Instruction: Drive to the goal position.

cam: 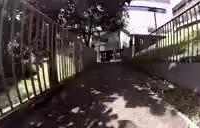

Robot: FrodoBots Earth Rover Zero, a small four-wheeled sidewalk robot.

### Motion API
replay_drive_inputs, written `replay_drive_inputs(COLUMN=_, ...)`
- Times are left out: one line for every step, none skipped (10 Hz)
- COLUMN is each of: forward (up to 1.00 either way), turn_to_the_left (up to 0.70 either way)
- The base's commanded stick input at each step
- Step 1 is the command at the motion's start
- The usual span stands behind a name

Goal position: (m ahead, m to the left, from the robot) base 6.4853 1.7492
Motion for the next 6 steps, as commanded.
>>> replay_drive_inputs(forward=1.00, turn_to_the_left=-0.40)
replay_drive_inputs(forward=1.00, turn_to_the_left=-0.40)
replay_drive_inputs(forward=1.00, turn_to_the_left=-0.40)
replay_drive_inputs(forward=1.00, turn_to_the_left=-0.40)
replay_drive_inputs(forward=1.00, turn_to_the_left=-0.40)
replay_drive_inputs(forward=1.00, turn_to_the_left=-0.35)
